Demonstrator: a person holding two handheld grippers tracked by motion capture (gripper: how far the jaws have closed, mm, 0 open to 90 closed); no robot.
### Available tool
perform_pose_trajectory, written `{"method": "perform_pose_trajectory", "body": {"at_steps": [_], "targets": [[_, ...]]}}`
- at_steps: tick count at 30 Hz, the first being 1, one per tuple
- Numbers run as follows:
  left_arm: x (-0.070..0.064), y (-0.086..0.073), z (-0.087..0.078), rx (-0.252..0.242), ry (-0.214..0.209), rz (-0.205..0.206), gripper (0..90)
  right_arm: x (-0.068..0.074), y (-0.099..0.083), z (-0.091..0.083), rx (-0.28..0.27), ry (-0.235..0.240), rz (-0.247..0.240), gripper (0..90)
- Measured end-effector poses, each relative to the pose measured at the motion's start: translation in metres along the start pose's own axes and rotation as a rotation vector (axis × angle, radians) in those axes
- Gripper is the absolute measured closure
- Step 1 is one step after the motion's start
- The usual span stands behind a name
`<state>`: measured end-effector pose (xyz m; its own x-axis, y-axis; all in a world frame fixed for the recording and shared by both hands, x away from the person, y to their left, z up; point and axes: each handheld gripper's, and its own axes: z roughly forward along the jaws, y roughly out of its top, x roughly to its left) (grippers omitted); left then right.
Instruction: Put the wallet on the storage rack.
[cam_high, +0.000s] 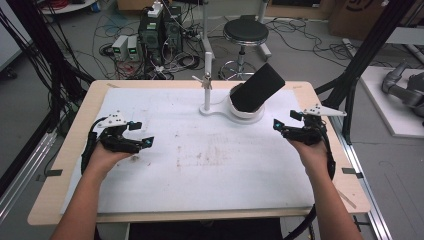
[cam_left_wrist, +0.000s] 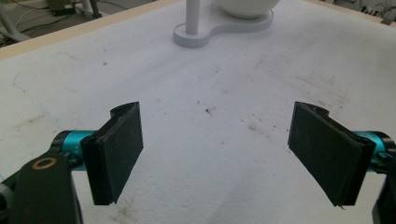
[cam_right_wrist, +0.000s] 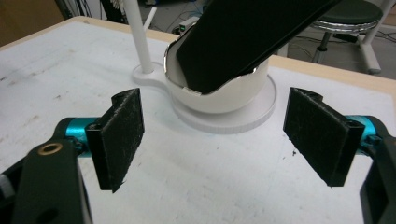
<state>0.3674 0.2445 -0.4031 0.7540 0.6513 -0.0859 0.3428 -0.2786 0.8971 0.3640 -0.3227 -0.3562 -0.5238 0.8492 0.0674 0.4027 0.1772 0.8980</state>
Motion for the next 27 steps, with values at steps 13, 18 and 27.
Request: {"method": "perform_pose_trajectory", "body": {"at_steps": [13, 18, 27], "targets": [[0.001, -0.002, 0.004, -0.031, -0.008, 0.028, 18.0, 0.011, -0.041, 0.015, 0.012, 0.023, 0.007, 18.6], [0.001, -0.002, 0.003, -0.024, -0.031, 0.020, 18.0, 0.015, -0.047, 0.017, 0.025, 0.023, -0.009, 18.6], [-0.001, -0.002, 0.003, -0.027, -0.031, 0.017, 18.0, 0.011, -0.051, 0.015, 0.016, 0.007, 0.005, 18.6]]}}
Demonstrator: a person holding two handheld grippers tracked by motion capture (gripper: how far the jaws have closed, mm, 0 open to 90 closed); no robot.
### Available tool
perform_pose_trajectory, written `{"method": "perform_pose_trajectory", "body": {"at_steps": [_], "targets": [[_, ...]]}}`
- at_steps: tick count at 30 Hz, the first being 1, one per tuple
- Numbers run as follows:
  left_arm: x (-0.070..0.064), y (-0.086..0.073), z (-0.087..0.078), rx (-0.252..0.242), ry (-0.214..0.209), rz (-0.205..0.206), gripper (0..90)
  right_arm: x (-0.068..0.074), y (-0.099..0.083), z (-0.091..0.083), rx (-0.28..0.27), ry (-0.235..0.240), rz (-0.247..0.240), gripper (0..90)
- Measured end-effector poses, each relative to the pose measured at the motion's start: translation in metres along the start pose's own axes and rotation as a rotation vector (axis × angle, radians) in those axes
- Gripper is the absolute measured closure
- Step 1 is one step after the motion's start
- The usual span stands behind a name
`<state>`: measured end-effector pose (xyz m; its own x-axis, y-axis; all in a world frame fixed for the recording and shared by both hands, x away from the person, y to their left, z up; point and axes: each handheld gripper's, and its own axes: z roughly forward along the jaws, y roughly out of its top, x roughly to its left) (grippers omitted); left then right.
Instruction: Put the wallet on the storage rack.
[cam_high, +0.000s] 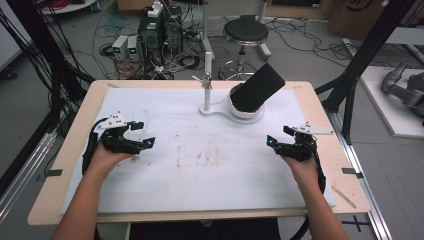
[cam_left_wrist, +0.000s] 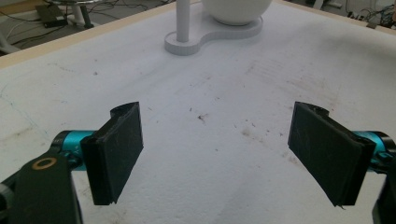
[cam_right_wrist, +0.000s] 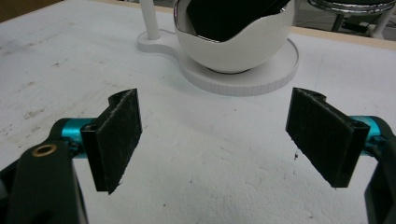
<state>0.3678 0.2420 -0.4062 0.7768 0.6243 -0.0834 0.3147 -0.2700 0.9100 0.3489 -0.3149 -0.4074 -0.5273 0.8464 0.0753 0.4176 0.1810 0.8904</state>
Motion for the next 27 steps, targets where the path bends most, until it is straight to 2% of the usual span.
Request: {"method": "perform_pose_trajectory", "body": {"at_steps": [5, 13, 27], "targets": [[0.0012, -0.0011, 0.0008, 0.025, 0.005, -0.015, 17.8, -0.0004, -0.0011, 0.0007, 0.011, 0.002, -0.002, 18.6], [0.0035, -0.0023, 0.0006, 0.026, 0.007, -0.034, 17.6, -0.0019, -0.0018, 0.0021, 0.024, -0.007, -0.006, 18.6], [0.0048, -0.0022, -0.0011, 0.021, 0.019, -0.034, 17.6, -0.0008, -0.0015, 0.0018, 0.021, -0.007, -0.008, 18.6]]}}
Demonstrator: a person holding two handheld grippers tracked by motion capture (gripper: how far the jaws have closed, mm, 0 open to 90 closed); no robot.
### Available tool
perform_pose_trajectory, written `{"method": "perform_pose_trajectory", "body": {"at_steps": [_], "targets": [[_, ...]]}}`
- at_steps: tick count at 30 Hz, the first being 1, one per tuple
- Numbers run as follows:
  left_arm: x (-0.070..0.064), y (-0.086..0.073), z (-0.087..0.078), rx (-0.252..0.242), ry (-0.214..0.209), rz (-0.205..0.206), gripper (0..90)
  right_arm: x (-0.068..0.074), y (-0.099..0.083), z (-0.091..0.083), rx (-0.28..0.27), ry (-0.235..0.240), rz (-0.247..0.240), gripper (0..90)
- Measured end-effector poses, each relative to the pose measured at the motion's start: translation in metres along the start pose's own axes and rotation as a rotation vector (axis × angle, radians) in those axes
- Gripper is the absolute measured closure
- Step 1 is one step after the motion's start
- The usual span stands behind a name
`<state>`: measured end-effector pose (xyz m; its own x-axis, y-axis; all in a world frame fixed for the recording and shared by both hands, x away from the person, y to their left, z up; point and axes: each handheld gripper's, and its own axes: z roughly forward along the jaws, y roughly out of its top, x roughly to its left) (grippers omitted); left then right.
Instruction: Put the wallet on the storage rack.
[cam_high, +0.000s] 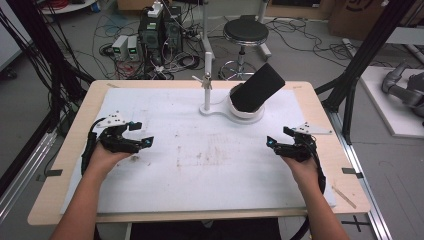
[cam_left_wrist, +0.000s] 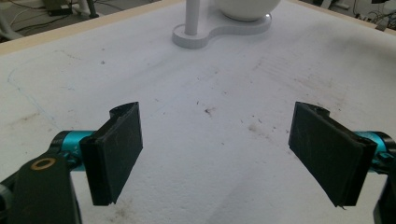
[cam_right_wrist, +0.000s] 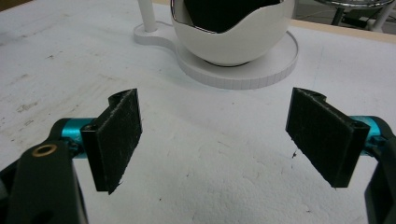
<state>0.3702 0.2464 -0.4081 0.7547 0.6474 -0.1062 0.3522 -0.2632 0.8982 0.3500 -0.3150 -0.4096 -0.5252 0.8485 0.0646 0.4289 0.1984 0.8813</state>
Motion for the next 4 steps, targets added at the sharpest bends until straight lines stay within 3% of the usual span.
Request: {"method": "perform_pose_trajectory", "body": {"at_steps": [4], "targets": [[0.0004, 0.0001, -0.0010, 0.000, 0.006, -0.007, 17.6, 0.0004, 0.0002, -0.0004, -0.004, -0.001, -0.002, 18.6]]}}
